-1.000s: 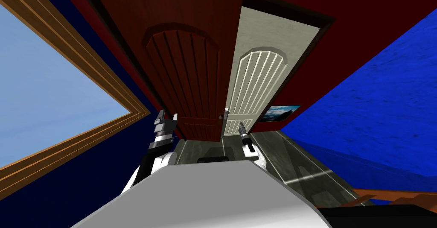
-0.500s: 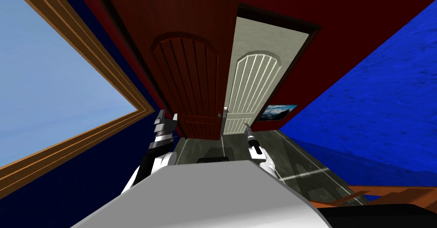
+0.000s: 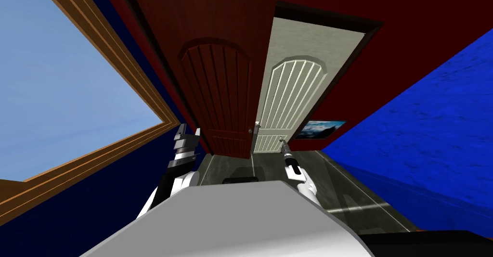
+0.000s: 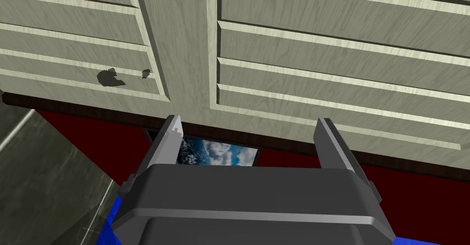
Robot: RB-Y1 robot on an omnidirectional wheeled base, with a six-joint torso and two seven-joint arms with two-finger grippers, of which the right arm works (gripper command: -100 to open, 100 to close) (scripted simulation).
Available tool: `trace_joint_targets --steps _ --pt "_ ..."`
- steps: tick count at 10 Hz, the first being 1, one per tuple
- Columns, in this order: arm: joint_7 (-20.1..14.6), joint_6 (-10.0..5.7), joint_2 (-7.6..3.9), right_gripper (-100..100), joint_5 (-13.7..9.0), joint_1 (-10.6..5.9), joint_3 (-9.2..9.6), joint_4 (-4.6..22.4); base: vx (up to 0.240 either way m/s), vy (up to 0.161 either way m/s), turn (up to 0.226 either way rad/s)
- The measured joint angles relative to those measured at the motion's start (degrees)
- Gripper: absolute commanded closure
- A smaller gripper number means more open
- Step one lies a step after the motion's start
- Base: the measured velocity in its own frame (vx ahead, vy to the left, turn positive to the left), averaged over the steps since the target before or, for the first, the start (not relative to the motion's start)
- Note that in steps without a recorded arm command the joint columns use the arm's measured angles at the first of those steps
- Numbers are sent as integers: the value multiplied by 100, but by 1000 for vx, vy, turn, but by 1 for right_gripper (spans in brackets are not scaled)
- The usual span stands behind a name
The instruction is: Pull the door open
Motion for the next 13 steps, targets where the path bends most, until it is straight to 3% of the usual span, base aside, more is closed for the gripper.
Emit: trace_joint_targets --steps 5,6,9,11,12,13 --pt "45 -42 96 -100 -45 -248 -104 161 173 -4 177" --pt "61 -55 146 -100 -41 -368 -80 217 184 -9 155" --pt "81 -67 350 -100 -27 -437 86 77 186 37 177" --pt "105 -139 471 -100 -9 -704 213 227 153 62 99" --pt "107 -157 477 100 -9 -725 223 245 -15 -3 -31" --pt "106 -147 475 100 -9 -714 218 233 -30 -19 -6"
